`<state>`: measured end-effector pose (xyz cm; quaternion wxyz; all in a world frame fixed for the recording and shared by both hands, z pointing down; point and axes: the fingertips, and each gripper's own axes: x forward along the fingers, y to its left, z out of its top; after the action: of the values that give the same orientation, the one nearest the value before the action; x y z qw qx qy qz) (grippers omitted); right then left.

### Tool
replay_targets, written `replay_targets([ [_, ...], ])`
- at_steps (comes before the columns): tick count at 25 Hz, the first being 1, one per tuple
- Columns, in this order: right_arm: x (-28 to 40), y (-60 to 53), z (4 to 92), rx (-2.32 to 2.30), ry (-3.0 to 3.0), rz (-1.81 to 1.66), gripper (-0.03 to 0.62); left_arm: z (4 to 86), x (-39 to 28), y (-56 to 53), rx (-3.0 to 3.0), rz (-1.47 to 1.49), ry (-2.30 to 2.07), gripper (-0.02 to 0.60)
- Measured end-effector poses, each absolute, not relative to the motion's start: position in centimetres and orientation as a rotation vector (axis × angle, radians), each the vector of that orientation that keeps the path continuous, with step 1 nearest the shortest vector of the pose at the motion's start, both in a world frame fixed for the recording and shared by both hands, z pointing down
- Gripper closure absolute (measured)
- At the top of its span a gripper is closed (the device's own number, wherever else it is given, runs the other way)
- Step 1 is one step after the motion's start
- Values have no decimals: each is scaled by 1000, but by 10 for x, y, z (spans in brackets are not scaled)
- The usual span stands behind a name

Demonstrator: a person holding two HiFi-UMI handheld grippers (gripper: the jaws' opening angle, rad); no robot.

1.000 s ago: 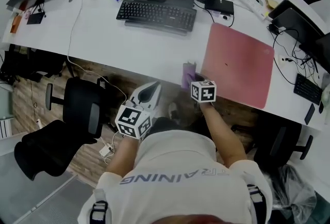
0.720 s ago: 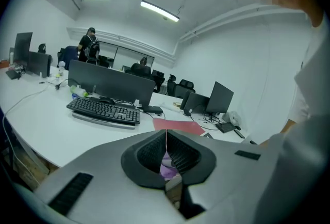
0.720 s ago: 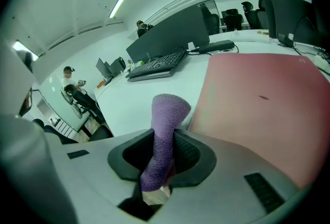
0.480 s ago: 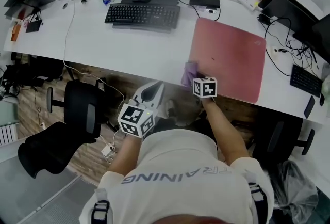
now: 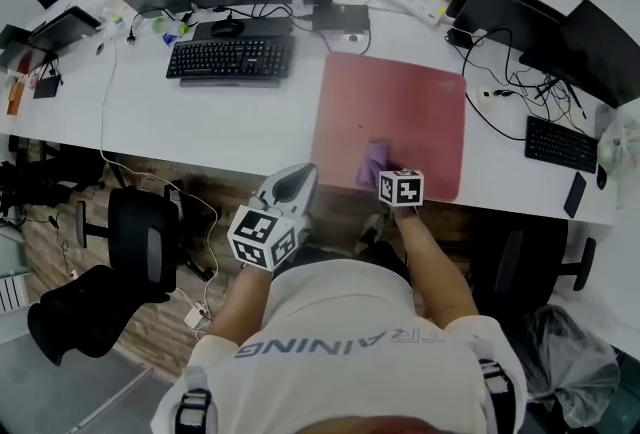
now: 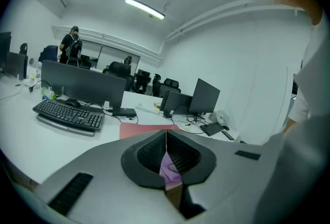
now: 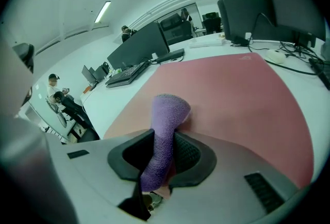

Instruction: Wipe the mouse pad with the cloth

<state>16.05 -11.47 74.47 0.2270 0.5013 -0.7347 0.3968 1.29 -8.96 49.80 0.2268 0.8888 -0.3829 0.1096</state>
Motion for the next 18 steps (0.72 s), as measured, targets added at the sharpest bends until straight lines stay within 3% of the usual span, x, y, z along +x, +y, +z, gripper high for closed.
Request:
replay_targets([
  [10,306,-80,739,1574,-1909,1104,485,489,119,-83,2538,283,-917,549],
  [18,395,-48,736,1724,-1801,1094,485,478,161,-75,2587,263,-865,549],
])
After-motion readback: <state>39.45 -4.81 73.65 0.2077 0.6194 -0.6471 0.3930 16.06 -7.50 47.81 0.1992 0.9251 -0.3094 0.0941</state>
